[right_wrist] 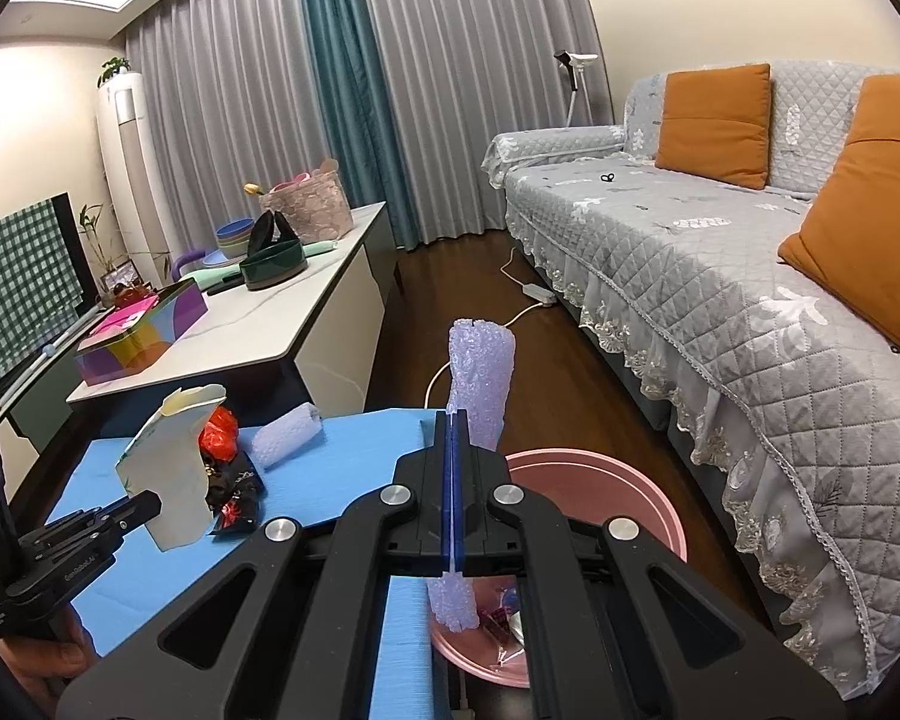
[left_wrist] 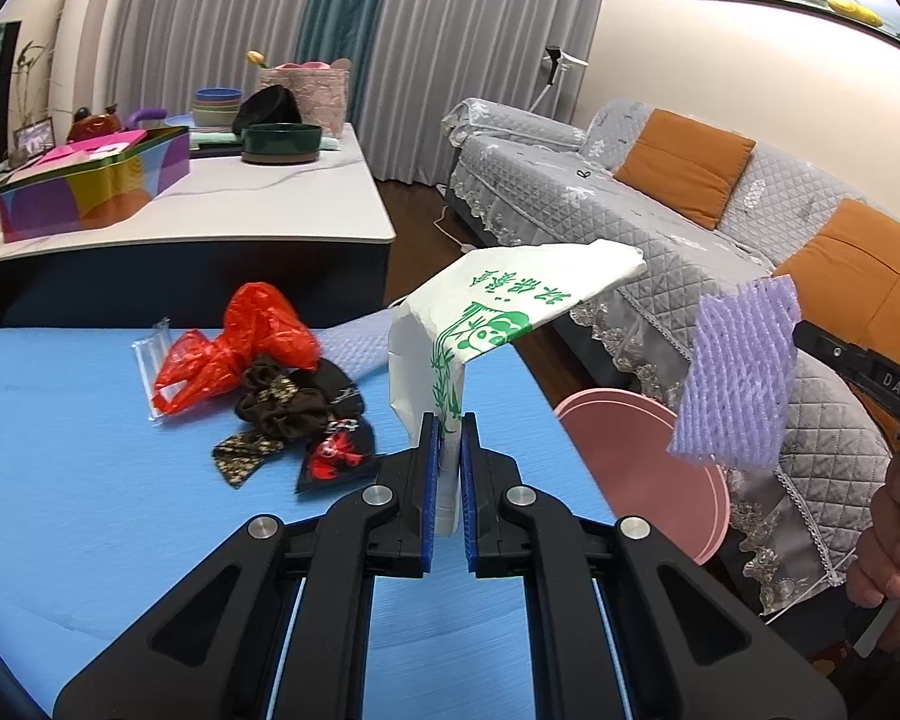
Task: Collect trash
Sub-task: 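Carry the white bag with the left tool while the right tool carries the purple net to the bin, then open the left tool over the bin dropping the white bag while the right tool drops the net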
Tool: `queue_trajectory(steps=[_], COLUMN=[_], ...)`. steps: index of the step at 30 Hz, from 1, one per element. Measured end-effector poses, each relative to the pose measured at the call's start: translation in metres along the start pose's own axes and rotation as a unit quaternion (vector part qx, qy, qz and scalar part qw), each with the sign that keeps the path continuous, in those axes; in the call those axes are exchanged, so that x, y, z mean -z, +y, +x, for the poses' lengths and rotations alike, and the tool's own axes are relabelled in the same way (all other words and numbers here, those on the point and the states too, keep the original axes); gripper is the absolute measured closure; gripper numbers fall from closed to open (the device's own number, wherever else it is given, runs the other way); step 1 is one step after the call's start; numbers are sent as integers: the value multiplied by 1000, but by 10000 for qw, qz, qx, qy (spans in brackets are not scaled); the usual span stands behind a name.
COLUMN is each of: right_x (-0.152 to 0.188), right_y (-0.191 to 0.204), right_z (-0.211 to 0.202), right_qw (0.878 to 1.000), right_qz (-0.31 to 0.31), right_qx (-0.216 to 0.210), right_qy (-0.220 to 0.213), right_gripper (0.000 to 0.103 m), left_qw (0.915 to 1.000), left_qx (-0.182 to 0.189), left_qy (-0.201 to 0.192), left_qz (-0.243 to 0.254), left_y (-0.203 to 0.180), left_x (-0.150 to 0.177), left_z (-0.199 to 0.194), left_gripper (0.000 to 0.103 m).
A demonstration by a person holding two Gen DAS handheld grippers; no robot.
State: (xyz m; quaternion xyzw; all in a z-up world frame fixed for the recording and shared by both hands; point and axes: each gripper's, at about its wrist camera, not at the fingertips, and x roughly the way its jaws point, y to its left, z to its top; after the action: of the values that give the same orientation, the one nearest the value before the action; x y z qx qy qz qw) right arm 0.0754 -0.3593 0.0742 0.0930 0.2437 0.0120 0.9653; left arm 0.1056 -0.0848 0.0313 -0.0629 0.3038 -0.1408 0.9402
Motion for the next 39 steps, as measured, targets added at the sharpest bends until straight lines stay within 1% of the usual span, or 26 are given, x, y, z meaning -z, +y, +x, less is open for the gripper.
queue_trajectory(steps=[13, 22, 33, 39], right_x=[1, 7, 11, 14], right_y=[-30, -50, -76, -85], right_z=[1, 16, 34, 37], right_qw=[9996, 9983, 9944, 9927], right_qz=[134, 215, 389, 460], right_qx=[253, 502, 869, 960], right_qy=[22, 217, 469, 559], right_gripper=[103, 103, 103, 102], left_qw=[9991, 9967, 9924, 9897], left_qx=[411, 766, 1060, 1184], left_qy=[75, 186, 554, 732], left_qz=[121, 215, 291, 348], left_y=[-48, -85, -124, -139], left_x=[-14, -20, -22, -16], left_z=[21, 47, 96, 109], left_gripper=[96, 96, 96, 95])
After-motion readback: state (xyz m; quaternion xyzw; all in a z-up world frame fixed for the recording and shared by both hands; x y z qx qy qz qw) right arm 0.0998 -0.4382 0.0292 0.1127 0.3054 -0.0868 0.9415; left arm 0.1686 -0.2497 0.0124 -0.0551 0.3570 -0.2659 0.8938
